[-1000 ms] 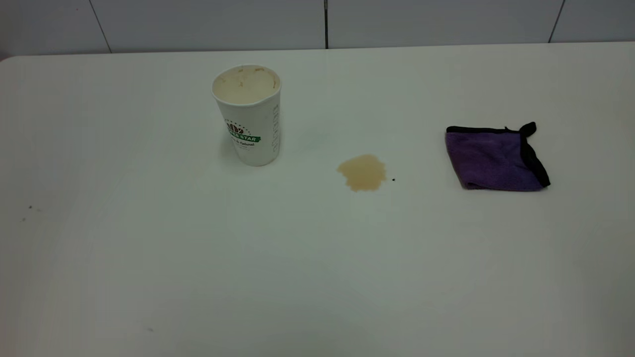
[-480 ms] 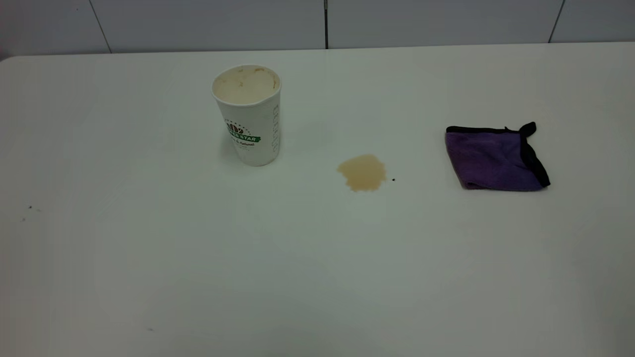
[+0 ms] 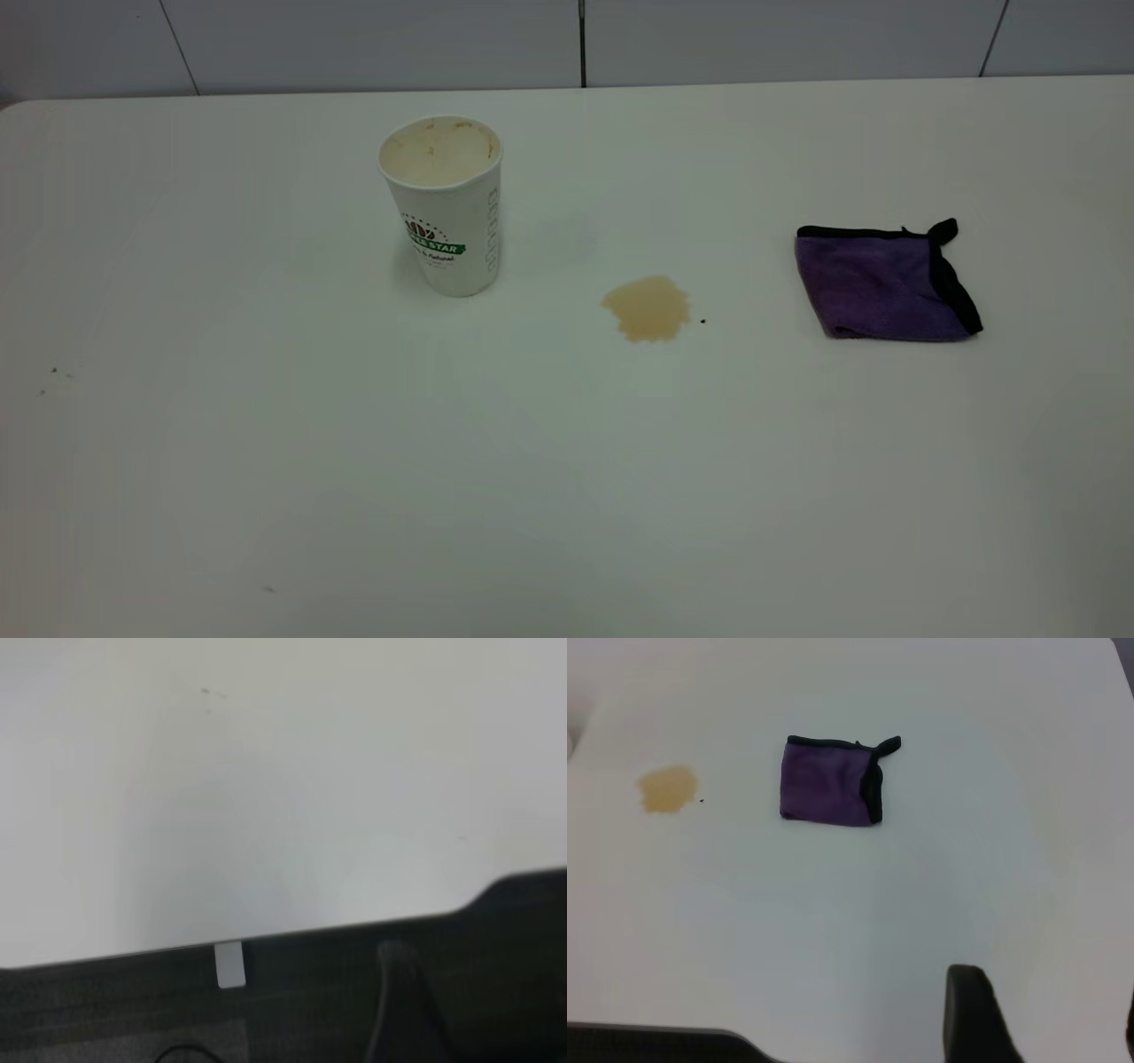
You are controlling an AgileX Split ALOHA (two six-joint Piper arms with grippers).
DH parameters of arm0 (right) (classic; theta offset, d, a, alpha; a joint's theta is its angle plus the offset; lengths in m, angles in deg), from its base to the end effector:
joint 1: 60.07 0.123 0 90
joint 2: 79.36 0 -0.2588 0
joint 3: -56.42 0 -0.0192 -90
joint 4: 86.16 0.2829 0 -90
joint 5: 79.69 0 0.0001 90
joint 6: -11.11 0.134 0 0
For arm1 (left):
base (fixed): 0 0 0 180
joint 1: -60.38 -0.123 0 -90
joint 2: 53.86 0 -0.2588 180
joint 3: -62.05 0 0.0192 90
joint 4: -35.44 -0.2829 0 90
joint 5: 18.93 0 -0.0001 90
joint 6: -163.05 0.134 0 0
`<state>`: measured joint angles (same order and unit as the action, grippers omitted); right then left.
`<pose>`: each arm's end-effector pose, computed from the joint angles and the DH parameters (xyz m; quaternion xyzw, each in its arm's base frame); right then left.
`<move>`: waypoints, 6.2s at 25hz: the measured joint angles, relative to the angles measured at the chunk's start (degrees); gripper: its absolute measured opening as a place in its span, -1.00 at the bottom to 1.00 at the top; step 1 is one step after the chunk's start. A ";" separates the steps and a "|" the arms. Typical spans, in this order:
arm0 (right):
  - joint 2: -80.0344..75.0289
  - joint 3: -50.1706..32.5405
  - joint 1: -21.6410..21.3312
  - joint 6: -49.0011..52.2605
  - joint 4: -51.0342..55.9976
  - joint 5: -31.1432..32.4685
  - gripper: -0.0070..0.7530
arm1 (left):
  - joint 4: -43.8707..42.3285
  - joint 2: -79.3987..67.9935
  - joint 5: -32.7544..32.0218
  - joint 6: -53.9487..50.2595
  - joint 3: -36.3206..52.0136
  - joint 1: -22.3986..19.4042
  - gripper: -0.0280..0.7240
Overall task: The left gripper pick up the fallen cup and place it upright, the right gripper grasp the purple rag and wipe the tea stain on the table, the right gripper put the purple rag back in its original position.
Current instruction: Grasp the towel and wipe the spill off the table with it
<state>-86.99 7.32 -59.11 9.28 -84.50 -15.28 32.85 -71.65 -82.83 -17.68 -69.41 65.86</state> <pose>0.0840 0.0049 0.2593 -0.0222 0.8706 0.0107 0.4914 0.1072 -0.0048 0.2467 0.0381 0.9061 -0.0002 0.4213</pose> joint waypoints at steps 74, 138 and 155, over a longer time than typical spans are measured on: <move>-138.20 61.84 8.34 -13.47 7.71 -29.86 0.57 | -0.05 10.28 -1.10 0.08 0.00 -5.87 0.34; -154.99 86.23 30.52 -20.56 12.25 -14.65 -0.87 | -0.05 10.28 -1.14 0.10 0.00 -5.87 0.34; -154.66 86.74 11.50 -9.15 -1.34 -9.72 -0.87 | -0.05 10.28 -1.14 0.10 0.00 -5.87 0.34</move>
<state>-241.66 94.06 -47.61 0.13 -85.84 -25.00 32.81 -61.36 -83.97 -17.58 -69.41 59.99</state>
